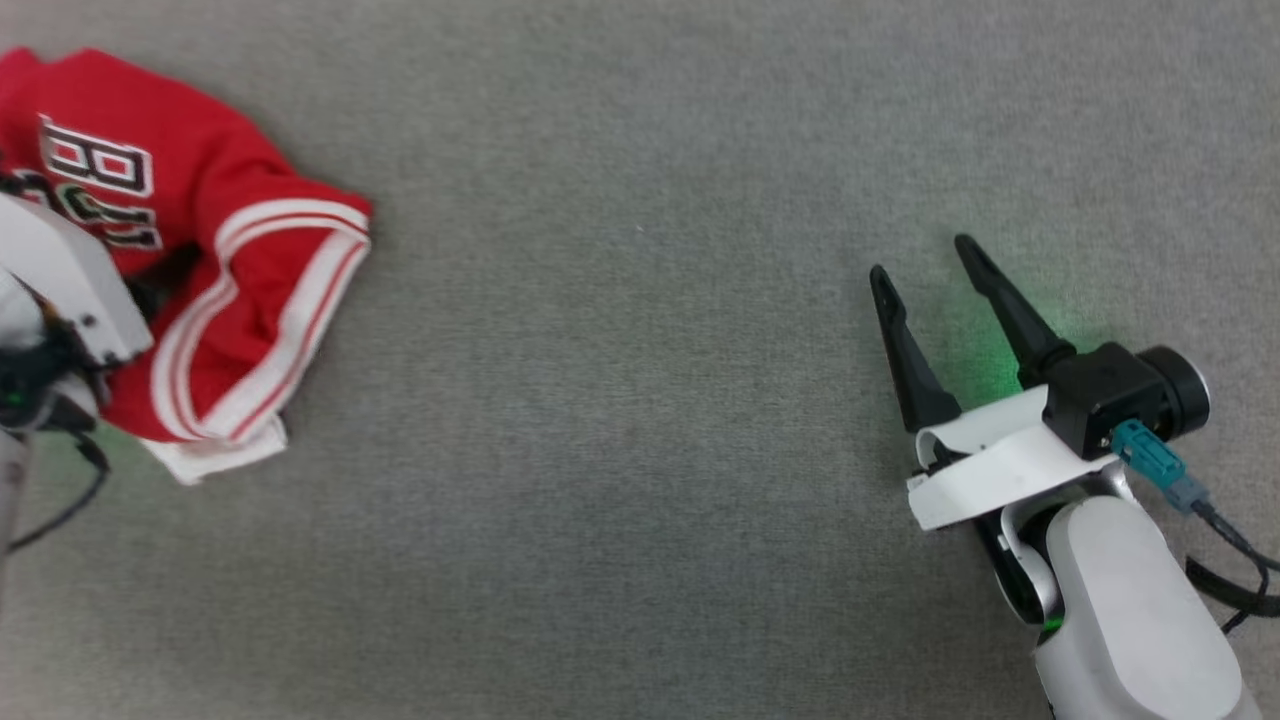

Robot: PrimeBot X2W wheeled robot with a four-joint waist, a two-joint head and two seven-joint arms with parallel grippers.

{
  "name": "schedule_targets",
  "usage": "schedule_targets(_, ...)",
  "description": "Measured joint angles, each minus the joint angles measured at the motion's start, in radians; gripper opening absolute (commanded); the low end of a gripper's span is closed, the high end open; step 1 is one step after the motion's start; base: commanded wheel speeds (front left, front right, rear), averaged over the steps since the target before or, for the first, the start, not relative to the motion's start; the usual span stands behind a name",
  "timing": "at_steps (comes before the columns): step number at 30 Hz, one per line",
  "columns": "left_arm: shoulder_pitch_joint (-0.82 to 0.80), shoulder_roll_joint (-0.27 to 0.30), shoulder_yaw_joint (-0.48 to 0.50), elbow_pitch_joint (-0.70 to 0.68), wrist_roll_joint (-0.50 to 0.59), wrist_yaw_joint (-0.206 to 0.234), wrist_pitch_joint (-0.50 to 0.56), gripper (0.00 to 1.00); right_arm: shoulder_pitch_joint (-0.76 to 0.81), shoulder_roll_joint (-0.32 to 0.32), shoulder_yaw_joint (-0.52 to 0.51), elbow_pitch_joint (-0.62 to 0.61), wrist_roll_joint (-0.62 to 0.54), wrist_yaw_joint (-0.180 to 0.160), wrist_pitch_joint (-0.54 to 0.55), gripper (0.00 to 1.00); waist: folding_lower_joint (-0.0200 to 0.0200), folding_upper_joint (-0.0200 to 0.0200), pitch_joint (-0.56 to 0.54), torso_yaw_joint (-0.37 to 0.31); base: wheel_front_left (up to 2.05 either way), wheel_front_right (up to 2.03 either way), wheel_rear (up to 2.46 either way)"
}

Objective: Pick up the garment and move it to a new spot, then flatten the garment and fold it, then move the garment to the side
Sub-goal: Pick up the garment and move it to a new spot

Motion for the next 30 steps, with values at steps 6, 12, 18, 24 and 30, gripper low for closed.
schedule_targets(6,-0.028,0.026,-0.035,0.027,-0.043,0.000,-0.003,0.93,-0.011,0.001,0.002,-0.027,-0.013,0.000,0.009,1.00,0.0000,0.0000,0.058,-0.038,0.00,0.00,0.00)
schedule_targets(12,-0.030,0.037,-0.076,0.031,-0.075,0.005,-0.068,0.00,-0.009,0.004,0.007,-0.032,-0.014,0.000,0.012,1.00,0.0000,0.0000,0.054,-0.054,0.00,0.00,0.00)
schedule_targets(18,-0.017,0.013,-0.115,-0.007,-0.100,0.008,-0.238,0.00,0.005,0.014,0.008,-0.008,0.008,0.000,0.008,1.00,0.0000,0.0000,0.001,-0.046,0.00,0.00,0.00)
schedule_targets(24,-0.018,-0.015,-0.159,-0.166,-0.180,0.000,-0.290,0.00,0.051,0.028,-0.011,0.022,0.049,0.000,0.000,1.00,-0.0001,0.0000,-0.077,-0.043,0.00,0.00,0.00)
schedule_targets(30,-0.028,-0.039,-0.226,-0.362,-0.250,0.001,-0.287,0.00,0.096,0.041,-0.046,0.022,0.078,0.000,-0.004,1.00,0.0000,0.0000,-0.140,-0.068,0.00,0.00,0.00)
